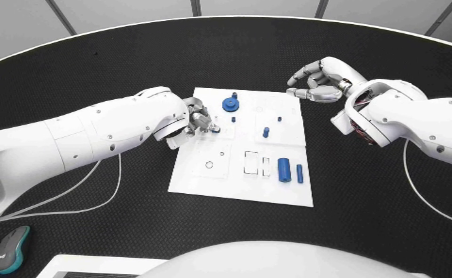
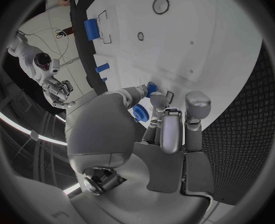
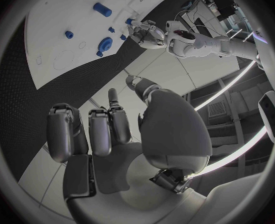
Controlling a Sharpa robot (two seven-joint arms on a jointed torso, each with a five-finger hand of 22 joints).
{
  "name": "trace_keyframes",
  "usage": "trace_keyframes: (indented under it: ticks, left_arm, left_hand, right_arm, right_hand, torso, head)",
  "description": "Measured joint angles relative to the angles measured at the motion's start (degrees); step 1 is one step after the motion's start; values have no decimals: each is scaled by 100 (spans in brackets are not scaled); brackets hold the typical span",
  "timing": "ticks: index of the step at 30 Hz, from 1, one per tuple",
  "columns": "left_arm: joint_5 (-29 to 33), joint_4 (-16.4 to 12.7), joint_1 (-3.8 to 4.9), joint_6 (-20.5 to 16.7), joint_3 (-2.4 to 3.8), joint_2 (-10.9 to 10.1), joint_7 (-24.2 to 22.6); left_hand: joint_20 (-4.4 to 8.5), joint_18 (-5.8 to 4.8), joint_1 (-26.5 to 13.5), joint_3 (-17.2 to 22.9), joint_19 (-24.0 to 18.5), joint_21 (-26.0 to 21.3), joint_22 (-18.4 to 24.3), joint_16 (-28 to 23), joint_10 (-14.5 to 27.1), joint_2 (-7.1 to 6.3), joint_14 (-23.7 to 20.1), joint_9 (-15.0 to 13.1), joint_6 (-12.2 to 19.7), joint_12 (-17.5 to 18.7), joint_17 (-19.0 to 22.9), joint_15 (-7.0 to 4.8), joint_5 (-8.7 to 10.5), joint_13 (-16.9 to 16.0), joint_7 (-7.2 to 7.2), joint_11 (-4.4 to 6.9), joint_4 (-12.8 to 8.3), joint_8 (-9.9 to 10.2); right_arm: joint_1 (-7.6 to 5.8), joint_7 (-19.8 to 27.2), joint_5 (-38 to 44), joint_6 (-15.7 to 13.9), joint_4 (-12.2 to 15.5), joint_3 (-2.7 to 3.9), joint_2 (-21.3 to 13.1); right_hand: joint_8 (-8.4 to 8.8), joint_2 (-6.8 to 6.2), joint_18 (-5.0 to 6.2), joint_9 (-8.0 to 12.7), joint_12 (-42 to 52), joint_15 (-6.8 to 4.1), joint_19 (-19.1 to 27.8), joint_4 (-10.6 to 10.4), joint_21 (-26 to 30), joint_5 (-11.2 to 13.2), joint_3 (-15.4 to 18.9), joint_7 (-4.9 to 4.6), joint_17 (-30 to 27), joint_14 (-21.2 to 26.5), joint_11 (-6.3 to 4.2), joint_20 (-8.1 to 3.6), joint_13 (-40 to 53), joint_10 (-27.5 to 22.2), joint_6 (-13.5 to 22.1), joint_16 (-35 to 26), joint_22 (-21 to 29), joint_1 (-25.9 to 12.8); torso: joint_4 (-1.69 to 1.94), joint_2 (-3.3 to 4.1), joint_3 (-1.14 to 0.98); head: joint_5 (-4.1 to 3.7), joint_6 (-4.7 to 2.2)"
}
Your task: Assemble the parts on the task board
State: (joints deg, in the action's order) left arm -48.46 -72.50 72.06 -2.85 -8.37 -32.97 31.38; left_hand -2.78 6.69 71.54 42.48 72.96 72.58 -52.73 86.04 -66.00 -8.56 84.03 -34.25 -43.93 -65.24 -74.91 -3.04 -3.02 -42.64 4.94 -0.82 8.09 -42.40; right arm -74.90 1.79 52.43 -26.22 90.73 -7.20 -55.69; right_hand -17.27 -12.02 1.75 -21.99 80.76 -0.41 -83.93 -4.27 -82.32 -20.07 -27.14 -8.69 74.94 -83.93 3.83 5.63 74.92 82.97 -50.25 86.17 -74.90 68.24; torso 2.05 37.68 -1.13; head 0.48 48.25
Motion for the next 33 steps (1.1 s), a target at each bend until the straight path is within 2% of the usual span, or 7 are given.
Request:
trace_keyframes:
  ticks: [2,7,9,24,28,33]
  left_arm:
    - [19,3,0,22,0,4,-11]
    - [83,9,0,91,0,15,-39]
    - [97,11,0,102,0,18,-53]
    - [349,-50,2,153,2,-54,-130]
    - [419,-101,14,328,5,-118,-74]
    - [451,-99,80,737,11,-151,64]
  left_hand:
    - [0,0,-107,297,0,0,-3,0,-1,-34,0,-18,57,0,0,0,21,22,20,1,-219,-118]
    - [0,0,-209,423,0,26,-19,0,-1,15,0,-92,138,0,0,0,-6,61,61,1,-259,-275]
    - [0,0,-315,620,0,50,-32,0,-1,24,0,-99,155,0,0,0,-6,70,78,1,-380,-316]
    - [-21,0,-477,722,20,76,-70,0,-22,68,0,-82,180,-22,0,0,-30,24,103,-20,-439,-376]
    - [-21,0,-477,727,20,76,-70,0,-22,68,0,-82,174,-22,0,0,-27,24,97,-20,-444,-376]
    - [-21,0,-506,737,20,76,-67,0,-22,97,0,-75,174,-22,0,0,-23,31,97,-20,-439,-400]
  right_arm:
    - [0,-2,0,7,-1,0,0]
    - [0,-5,0,27,-2,0,1]
    - [0,-5,0,33,-2,0,2]
    - [0,-2,0,49,-18,0,6]
    - [1,-2,0,51,-26,0,5]
    - [1,-1,0,54,-40,0,11]
  right_hand:
    - [0,0,0,0,0,0,0,0,0,0,0,0,1,0,0,0,0,0,0,0,0,0]
    - [0,0,0,0,0,0,0,0,0,0,0,0,1,0,0,0,0,0,0,0,0,0]
    - [0,0,0,0,0,0,0,0,0,0,0,0,1,0,0,0,0,0,0,0,0,0]
    - [-22,0,0,0,0,0,0,0,0,-28,0,0,0,0,0,0,-1,0,0,0,0,0]
    - [-22,0,0,0,0,0,0,0,0,-28,0,0,0,0,0,0,-1,0,0,0,0,0]
    - [-22,0,0,0,0,0,0,0,0,-28,0,0,-1,0,0,0,-1,0,0,0,0,0]
  torso:
    - [-2,-1,-1]
    - [-3,-3,-3]
    - [-3,-4,-3]
    - [0,-8,-4]
    - [3,-13,-4]
    - [4,-18,-6]
  head:
    - [2,1]
    - [4,5]
    - [4,5]
    - [-10,-14]
    - [-16,-17]
    - [-22,-24]
